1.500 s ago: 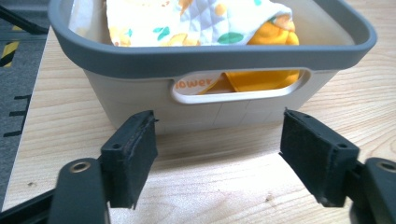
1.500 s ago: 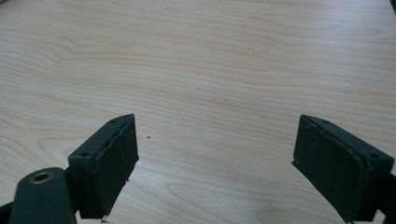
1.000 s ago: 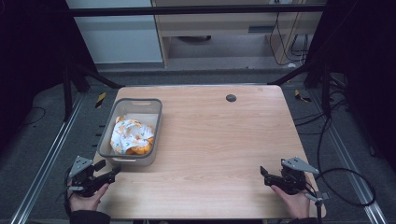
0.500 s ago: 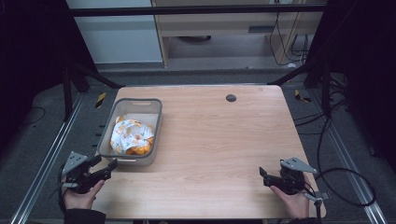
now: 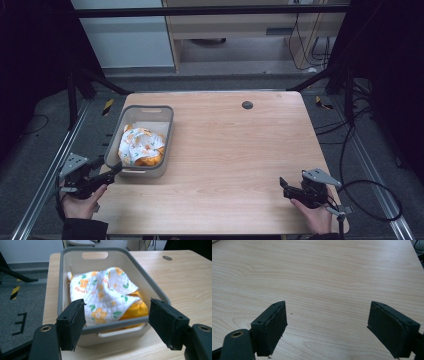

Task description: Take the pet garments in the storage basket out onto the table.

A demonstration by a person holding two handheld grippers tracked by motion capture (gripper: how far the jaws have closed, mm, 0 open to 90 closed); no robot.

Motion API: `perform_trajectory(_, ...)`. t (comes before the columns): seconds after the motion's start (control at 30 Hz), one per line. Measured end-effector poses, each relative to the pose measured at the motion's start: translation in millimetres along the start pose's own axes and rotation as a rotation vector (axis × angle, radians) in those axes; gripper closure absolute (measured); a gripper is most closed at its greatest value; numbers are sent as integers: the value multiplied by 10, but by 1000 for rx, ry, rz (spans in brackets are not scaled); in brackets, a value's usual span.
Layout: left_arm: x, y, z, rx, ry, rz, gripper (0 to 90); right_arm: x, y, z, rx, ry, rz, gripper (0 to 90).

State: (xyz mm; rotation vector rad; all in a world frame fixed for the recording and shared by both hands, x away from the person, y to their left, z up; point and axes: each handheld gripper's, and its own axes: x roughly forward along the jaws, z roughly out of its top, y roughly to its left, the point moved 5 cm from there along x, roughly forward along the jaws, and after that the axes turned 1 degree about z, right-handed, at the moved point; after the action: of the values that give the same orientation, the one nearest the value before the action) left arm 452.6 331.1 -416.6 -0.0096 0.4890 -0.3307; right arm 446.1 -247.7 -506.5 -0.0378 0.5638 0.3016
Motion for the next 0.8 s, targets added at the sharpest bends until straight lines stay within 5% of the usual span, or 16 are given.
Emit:
perform_trajectory(0.33,25,74,270,-12,-6,1,304,-7,-36,15,-1,-6,-8,155)
perform_trajectory(0.8,352,141,556,47,90,-7,308,16,-22,0,-17,13,5,157)
